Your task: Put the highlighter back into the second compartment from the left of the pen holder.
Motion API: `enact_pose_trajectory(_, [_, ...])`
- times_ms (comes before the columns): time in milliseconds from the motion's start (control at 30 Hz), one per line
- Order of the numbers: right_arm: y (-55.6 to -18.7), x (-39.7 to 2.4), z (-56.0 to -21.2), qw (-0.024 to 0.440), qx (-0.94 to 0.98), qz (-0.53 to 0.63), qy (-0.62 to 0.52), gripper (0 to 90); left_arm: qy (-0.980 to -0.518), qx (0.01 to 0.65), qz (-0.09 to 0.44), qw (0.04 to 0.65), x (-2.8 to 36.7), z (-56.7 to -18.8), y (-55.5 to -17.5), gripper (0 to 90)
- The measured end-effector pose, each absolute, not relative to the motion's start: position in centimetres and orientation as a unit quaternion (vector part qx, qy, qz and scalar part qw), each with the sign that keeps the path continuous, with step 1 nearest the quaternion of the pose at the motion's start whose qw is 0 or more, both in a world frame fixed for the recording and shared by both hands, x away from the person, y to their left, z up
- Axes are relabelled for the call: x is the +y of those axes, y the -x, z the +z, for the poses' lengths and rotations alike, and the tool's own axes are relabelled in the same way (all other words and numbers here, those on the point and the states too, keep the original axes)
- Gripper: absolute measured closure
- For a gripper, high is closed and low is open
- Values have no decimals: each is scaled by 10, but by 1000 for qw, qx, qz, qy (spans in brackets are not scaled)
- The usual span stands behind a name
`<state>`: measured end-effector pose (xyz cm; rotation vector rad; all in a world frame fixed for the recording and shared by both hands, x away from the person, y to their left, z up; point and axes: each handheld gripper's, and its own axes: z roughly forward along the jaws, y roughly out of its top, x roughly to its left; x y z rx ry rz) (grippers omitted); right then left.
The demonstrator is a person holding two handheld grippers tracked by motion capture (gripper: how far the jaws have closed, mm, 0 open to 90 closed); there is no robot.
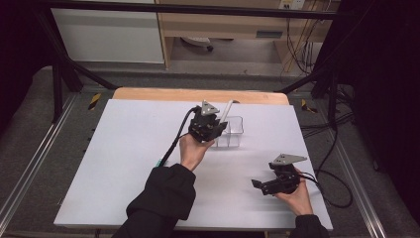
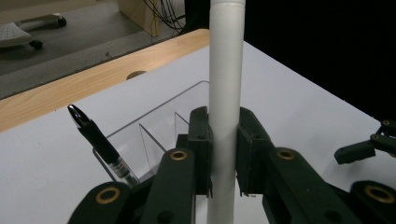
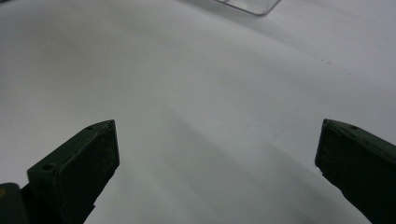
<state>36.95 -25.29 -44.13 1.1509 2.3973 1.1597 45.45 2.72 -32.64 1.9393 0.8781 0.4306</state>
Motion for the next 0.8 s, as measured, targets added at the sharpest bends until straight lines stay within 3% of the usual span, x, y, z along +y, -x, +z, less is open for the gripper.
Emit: enact_pose_trajectory(800, [-369,-253,-442,119,822,395,-392,5,-769,375,198,478,-1,-322,-504,776])
